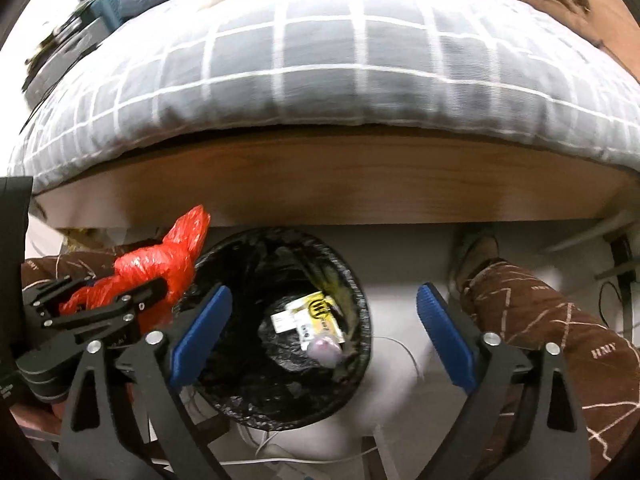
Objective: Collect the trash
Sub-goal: 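Open the left tool to drop the red bag while the right tool drops the bubble wrap into the bin, then raise both tools from the bin back toward the trash on the bed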
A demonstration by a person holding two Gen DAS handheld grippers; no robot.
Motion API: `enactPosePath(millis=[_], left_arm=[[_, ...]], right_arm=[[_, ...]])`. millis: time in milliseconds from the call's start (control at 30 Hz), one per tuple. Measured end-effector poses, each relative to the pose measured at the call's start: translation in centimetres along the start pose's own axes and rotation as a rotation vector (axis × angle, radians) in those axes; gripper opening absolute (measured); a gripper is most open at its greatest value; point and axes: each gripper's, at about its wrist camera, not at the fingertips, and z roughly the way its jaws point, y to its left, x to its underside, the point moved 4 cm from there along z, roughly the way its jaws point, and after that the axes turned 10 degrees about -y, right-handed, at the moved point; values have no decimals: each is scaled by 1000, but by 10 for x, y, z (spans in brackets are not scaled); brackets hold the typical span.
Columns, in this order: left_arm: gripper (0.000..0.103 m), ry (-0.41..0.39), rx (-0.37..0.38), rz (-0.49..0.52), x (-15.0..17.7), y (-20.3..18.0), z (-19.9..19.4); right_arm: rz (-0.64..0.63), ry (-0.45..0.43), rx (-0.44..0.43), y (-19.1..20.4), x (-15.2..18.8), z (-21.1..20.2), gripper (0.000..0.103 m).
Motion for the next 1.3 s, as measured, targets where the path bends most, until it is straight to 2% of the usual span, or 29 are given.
enactPosePath(millis=[233, 333, 500, 567, 700, 767, 867, 1300], left_arm=[[44, 2, 32, 49, -3, -21, 4], [45, -1, 38, 66, -5, -24, 2], [57, -30, -2, 87, -8, -29, 2], [69, -27, -9, 78, -8, -27, 2], [78, -40, -23, 70, -8, -24, 0], [87, -51, -38, 71, -8, -23, -3], [95, -62, -43, 67, -10, -20, -9], [97, -183, -64, 46, -33, -18, -69]], right_arm=[[74, -24, 53, -33, -2, -12, 95], [82, -23, 58, -35, -1, -12, 95], [67, -20, 58, -31, 0, -11, 95], [61, -20, 57, -30, 1, -11, 95], [50, -28, 54, -26, 0, -12, 95], [48, -35, 53, -24, -2, -15, 95], [37, -43, 52, -21, -7, -18, 95], [13, -139, 64, -23, -34, -61, 95]])
